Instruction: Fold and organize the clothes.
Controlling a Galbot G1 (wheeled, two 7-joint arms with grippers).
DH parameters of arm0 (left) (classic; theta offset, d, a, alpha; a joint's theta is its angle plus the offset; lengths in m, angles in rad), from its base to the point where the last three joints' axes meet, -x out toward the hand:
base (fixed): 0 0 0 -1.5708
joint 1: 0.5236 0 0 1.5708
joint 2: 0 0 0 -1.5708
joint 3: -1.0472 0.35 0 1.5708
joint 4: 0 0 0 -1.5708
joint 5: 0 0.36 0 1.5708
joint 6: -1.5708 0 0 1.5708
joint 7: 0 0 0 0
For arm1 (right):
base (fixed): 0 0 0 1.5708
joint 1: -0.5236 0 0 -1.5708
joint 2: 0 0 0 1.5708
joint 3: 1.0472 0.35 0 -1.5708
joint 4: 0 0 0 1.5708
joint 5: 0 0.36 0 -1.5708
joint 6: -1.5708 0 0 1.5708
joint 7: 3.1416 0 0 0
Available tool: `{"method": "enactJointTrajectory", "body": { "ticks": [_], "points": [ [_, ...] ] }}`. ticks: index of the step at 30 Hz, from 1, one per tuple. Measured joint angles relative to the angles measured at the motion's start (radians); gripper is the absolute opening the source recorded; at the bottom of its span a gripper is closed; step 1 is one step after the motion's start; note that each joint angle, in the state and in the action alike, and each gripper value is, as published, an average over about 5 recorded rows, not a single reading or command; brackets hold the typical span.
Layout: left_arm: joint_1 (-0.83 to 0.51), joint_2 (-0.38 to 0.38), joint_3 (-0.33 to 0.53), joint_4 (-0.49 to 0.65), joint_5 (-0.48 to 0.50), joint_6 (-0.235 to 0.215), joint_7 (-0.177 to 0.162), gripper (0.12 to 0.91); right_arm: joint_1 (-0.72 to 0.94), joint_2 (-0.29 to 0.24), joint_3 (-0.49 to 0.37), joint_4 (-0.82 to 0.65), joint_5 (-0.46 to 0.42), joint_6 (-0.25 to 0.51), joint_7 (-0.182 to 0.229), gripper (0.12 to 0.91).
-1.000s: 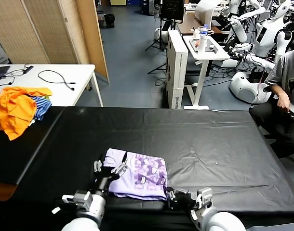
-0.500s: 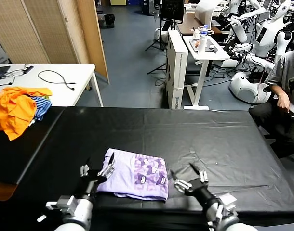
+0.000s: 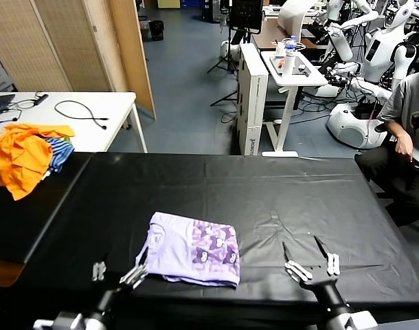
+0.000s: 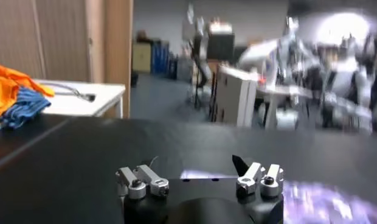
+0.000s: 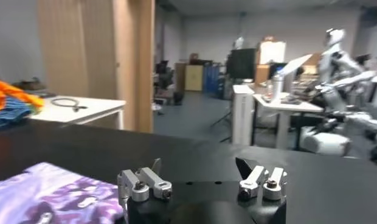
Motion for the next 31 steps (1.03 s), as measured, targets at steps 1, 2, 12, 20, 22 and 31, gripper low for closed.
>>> {"method": "enactJointTrajectory", "body": {
  "ticks": [1,2,12,20,22,31],
  "points": [
    [0.017,-0.001,-0.002,-0.003,0.002,-0.007,-0.001,0.907,-0.013,0.005,0.007,-0.002,-0.001,0.008,0.001,0.907],
    [0.033,-0.003,-0.004,-0.005,0.004,-0.013,-0.001,0.907,-0.026,0.010,0.013,-0.003,-0.002,0.015,0.002,0.907],
    [0.126,-0.042,-0.005,0.022,0.020,-0.091,0.010,0.907,-0.123,0.030,0.031,-0.003,-0.035,0.062,0.013,0.907],
    [0.185,-0.061,-0.018,0.022,0.022,-0.117,0.023,0.907,-0.168,0.037,0.035,-0.001,-0.038,0.073,0.033,0.907],
    [0.194,-0.063,-0.020,0.022,0.023,-0.121,0.026,0.907,-0.171,0.035,0.035,-0.002,-0.037,0.072,0.034,0.907],
    [0.207,-0.068,-0.032,0.039,0.024,-0.138,0.034,0.907,-0.181,0.035,0.039,-0.008,-0.033,0.066,0.034,0.907]
  ]
}}
